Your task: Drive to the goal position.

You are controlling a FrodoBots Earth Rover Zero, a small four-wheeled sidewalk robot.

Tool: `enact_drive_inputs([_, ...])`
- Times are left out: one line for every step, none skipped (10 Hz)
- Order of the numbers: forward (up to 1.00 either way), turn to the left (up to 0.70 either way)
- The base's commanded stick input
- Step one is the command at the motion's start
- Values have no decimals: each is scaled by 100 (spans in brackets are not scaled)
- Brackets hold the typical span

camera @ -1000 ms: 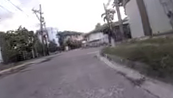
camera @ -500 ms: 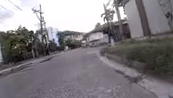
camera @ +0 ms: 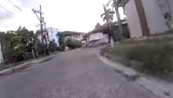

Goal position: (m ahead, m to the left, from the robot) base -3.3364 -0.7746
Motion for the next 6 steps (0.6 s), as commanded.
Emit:
enact_drive_inputs([-17, 7])
enact_drive_inputs([-17, 7])
enact_drive_inputs([-17, 7])
enact_drive_inputs([-17, 7])
enact_drive_inputs([-17, 7])
enact_drive_inputs([-17, 7])
